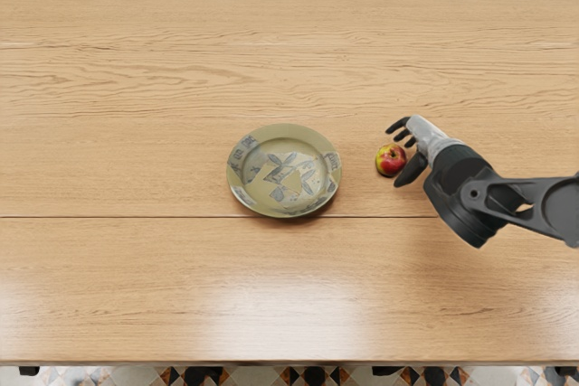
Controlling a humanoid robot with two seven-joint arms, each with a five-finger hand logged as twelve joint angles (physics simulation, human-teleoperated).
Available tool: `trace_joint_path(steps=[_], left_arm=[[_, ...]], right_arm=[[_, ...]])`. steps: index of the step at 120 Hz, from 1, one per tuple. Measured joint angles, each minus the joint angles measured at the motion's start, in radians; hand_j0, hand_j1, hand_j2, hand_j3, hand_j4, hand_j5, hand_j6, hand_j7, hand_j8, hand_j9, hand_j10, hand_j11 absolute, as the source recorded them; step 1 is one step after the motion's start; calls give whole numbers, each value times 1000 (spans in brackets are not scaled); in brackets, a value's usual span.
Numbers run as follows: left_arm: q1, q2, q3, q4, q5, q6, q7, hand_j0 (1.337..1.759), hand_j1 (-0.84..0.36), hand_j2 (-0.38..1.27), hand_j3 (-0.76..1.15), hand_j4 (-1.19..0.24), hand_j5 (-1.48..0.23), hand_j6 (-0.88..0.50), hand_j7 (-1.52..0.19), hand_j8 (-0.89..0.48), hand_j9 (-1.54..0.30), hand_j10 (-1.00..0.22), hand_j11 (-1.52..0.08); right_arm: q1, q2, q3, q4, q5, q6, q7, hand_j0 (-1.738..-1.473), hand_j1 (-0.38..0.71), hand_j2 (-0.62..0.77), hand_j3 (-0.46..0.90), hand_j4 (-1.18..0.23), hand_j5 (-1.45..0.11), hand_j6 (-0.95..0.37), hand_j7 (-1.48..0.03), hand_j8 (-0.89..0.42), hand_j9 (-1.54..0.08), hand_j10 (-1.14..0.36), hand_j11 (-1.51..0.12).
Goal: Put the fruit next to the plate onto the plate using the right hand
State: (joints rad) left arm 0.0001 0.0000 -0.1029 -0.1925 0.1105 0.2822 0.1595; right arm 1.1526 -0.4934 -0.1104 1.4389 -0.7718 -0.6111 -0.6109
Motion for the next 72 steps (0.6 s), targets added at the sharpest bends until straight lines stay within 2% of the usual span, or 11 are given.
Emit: trace_joint_path(steps=[28, 72], left_arm=[[0, 0, 0, 0, 0, 0, 0, 1658, 53, 50, 0, -247, -321, -247, -321, -247, -321, -247, -321], [1, 0, 0, 0, 0, 0, 0, 1658, 53, 50, 0, -247, -321, -247, -321, -247, -321, -247, -321]], right_arm=[[63, 20, -62, -12, 90, 0, 0, -1658, 115, -76, 0, -389, -504, -389, -504, -389, -504, -389, -504], [74, 84, -80, -77, 107, 0, 0, -1658, 149, -81, 0, -416, -541, -417, -541, -417, -541, -417, -541]])
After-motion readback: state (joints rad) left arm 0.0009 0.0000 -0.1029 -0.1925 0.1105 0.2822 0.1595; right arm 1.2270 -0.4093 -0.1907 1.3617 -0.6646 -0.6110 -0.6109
